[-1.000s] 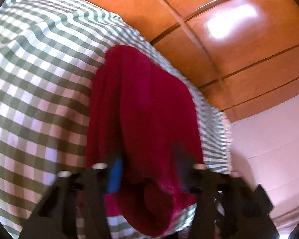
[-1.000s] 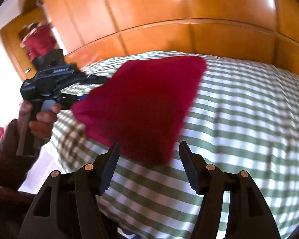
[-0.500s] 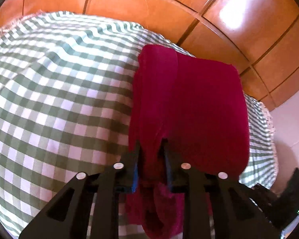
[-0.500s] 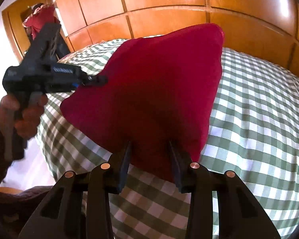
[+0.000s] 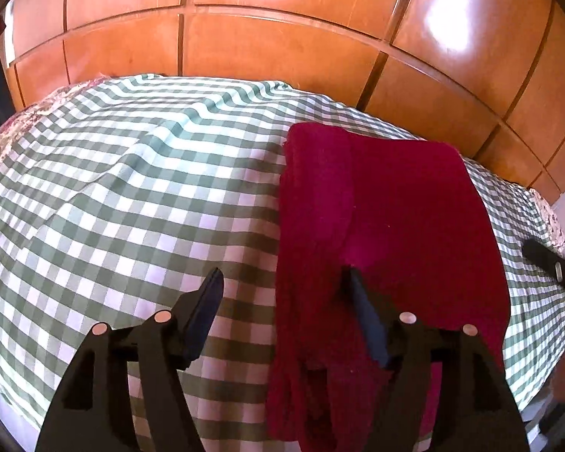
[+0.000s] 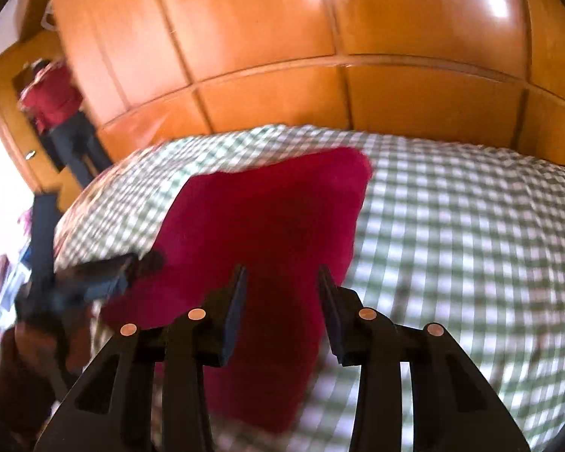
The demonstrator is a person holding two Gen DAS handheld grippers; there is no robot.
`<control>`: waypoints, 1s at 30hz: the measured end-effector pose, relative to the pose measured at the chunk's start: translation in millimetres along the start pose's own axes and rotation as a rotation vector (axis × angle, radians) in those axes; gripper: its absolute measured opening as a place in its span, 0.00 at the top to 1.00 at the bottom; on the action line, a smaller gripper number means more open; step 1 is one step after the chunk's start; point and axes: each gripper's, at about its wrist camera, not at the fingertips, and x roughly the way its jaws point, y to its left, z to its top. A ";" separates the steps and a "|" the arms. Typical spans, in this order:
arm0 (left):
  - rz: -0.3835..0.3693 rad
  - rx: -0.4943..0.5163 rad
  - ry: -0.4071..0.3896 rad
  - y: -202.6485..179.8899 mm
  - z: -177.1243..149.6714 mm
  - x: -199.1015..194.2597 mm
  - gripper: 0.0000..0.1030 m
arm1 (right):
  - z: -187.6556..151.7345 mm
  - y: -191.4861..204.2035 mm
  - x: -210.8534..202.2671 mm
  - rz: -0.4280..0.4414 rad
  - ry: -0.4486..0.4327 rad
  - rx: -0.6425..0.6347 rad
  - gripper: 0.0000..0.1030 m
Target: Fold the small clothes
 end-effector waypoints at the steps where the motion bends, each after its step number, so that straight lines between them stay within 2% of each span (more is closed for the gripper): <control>1: 0.005 0.010 -0.006 -1.2 -0.8 0.3 0.33 | 9.1 1.3 8.3 -0.010 0.000 -0.006 0.63; 7: 0.023 0.061 -0.027 -7.1 -3.0 1.4 0.33 | 42.9 8.0 61.1 -0.072 0.066 -0.047 0.63; 11: 0.017 0.076 -0.033 -7.3 -4.2 2.7 0.34 | 45.0 9.0 96.0 -0.130 0.122 -0.088 0.63; 12: 0.016 0.079 -0.033 -7.6 -4.5 2.7 0.34 | 44.1 9.2 102.9 -0.146 0.131 -0.099 0.58; 15: 0.015 0.082 -0.031 -8.4 -5.4 5.1 0.35 | 37.6 8.7 122.8 -0.172 0.160 -0.113 0.57; 18: 0.002 0.074 -0.028 -6.3 -5.3 7.4 0.35 | 37.2 2.0 122.6 -0.150 0.153 -0.084 0.53; 22: -0.008 0.066 -0.031 -5.1 -7.7 8.1 0.34 | 35.4 -10.2 111.5 -0.109 0.109 -0.014 0.31; 24: -0.024 0.052 -0.031 -1.4 -9.4 8.6 0.34 | 32.9 -16.7 102.1 -0.075 0.091 0.029 0.25; 28: -0.069 0.016 -0.026 9.9 -12.5 10.8 0.27 | 15.3 -39.8 82.0 0.041 0.084 0.157 0.19; 30: -0.117 -0.021 -0.011 18.1 -12.9 14.8 0.25 | 3.0 -52.3 77.7 0.112 0.101 0.224 0.18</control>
